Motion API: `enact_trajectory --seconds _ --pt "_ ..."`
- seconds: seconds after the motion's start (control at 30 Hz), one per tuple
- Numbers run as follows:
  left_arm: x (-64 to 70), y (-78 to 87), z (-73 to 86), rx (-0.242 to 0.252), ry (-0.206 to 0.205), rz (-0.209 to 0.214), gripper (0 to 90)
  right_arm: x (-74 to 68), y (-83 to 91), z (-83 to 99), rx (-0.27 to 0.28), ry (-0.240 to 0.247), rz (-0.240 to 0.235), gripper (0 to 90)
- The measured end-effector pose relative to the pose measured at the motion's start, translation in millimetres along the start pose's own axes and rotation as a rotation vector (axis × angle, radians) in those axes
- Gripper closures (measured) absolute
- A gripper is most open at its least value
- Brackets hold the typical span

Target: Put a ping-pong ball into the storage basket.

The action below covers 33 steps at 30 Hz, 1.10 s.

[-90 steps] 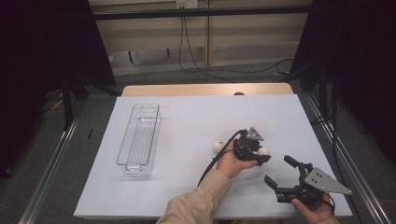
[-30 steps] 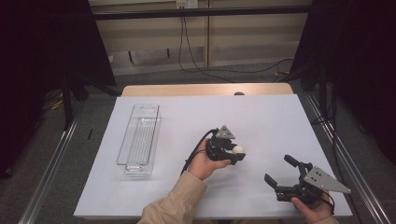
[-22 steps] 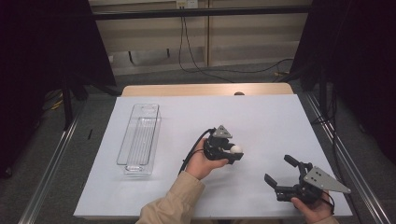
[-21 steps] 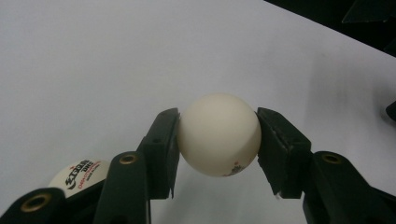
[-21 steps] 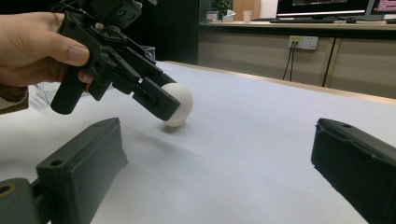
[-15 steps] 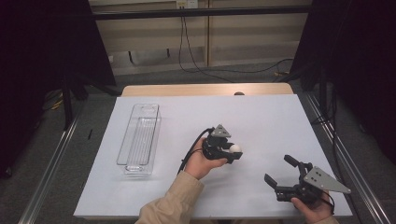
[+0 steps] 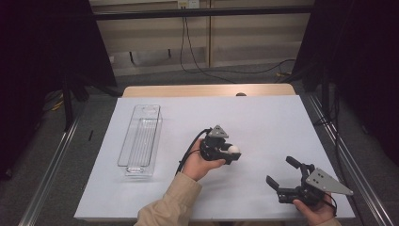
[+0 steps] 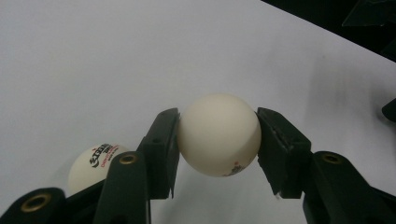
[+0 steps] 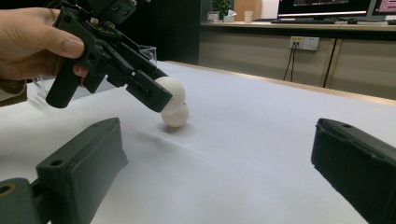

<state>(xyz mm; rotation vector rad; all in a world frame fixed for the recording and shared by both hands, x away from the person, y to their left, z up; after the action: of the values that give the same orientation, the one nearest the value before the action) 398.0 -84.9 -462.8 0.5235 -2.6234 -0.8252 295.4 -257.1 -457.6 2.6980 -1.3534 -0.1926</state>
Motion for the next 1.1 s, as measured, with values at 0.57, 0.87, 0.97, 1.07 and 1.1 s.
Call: enact_trajectory --seconds 0.57,0.87,0.97,1.07,1.1 --pt "-8.1 10.5 3.4 -0.005 0.014 -0.009 51.1 -0.4 0.0 -0.3 0.0 0.005 -0.003 2.0" --pt "-13.0 15.7 5.8 -0.011 0.037 -0.004 51.0 -1.0 0.0 -0.6 0.001 0.006 -0.003 2.0" --pt "-14.7 17.6 6.4 -0.012 0.039 -0.005 51.0 -1.5 -0.1 -0.6 0.001 0.004 -0.005 2.0" --pt "-16.5 19.1 7.3 -0.015 0.04 -0.009 51.0 -1.6 -0.1 -0.6 0.001 0.004 -0.006 2.0" --pt "-17.0 19.7 7.4 -0.014 0.043 -0.01 51.0 -1.6 -0.1 -0.6 0.001 0.004 -0.006 2.0"
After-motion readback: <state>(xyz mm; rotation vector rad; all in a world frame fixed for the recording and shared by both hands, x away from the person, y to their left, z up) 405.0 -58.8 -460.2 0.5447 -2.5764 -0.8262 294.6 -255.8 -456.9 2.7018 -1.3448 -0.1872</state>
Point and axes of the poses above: each handheld gripper's, and its own axes: y roughly backward along the jaws, z roughly out of its underside, x roughly to its right, the point moved 8 cm from there along -y, roughly forward along the jaws, and after that the axes turned 3 degrees about -z, right-handed, at the moved point
